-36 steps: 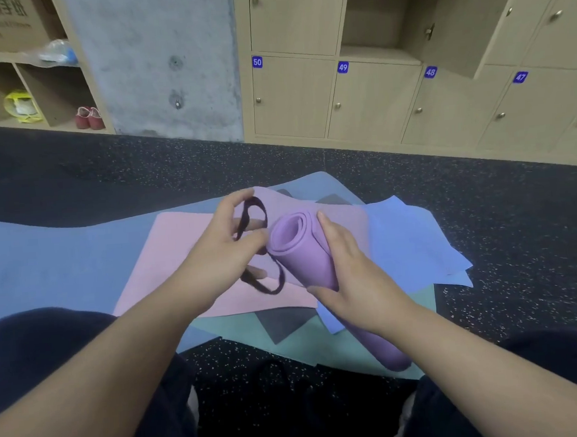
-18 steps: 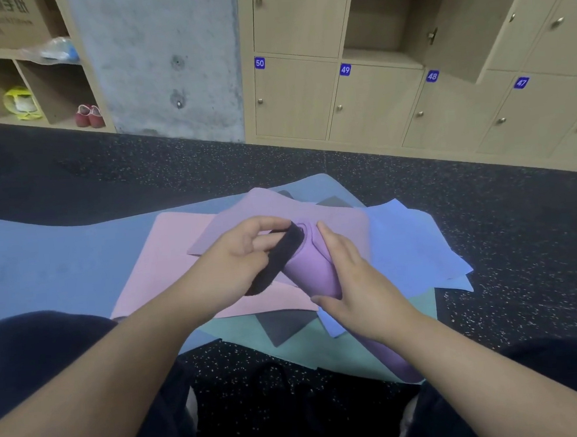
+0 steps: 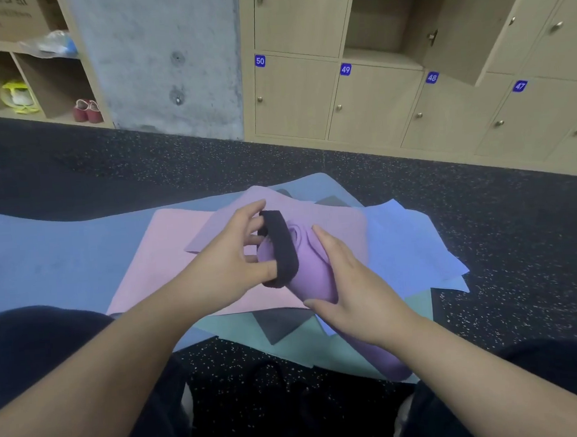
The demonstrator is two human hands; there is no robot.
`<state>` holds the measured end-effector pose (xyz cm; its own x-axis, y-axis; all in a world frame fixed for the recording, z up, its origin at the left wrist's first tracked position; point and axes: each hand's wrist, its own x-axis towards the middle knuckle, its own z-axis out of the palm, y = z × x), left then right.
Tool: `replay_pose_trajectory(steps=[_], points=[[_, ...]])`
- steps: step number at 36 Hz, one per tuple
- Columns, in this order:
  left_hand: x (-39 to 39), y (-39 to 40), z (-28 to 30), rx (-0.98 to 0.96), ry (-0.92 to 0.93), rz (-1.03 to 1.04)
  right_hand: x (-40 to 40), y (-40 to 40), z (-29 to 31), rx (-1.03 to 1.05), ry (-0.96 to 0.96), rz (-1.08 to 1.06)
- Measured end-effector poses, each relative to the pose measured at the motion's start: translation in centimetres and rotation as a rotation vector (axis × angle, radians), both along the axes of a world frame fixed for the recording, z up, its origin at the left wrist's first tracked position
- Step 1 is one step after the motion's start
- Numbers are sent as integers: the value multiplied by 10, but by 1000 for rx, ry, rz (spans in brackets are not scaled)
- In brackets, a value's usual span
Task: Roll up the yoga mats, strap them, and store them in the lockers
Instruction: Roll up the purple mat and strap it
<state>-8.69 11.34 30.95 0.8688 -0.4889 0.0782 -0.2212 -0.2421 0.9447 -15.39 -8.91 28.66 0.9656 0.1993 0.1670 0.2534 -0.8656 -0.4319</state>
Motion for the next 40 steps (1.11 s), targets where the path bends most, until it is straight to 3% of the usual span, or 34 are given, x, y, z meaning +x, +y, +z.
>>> replay_pose_trajectory(steps=[11, 18, 24, 29, 36, 40], points=[[-16, -2, 4, -61, -56, -64, 0, 12, -4, -49, -39, 78], [-16, -4, 3, 111, -106, -51, -1, 14, -8, -36, -37, 128], [-18, -10, 6, 82, -130, 5, 4, 16, -9, 15, -89, 160], [-14, -7, 9, 78, -215, 37, 7, 10, -18, 27, -103, 110], [-12, -7, 2, 18, -141, -4, 9, 8, -22, 72, -147, 80], [-14, -9, -2, -28, -133, 73, 7, 10, -12, 163, -93, 0]])
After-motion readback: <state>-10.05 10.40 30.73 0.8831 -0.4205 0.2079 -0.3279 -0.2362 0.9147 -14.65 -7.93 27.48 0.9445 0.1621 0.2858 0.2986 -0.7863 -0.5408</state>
